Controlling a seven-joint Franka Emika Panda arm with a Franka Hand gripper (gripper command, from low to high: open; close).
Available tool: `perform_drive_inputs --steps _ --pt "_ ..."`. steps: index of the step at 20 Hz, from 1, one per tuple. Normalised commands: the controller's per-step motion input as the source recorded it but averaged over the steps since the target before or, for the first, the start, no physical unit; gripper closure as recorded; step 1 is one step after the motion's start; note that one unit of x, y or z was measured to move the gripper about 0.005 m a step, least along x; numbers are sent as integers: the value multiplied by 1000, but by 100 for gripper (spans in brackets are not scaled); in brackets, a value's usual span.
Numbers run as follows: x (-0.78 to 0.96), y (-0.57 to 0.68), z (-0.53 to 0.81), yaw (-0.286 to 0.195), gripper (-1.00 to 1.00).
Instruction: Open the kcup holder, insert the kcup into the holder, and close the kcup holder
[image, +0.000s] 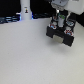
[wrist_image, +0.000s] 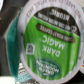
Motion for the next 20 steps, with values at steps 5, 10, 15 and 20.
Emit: perform_drive_inputs --steps 5,10,15,20 --pt "152 178 137 -4 100" --pt "269 319 322 -50 100" --pt "200 162 226 -9 100" --pt "29 42 -167 13 100"
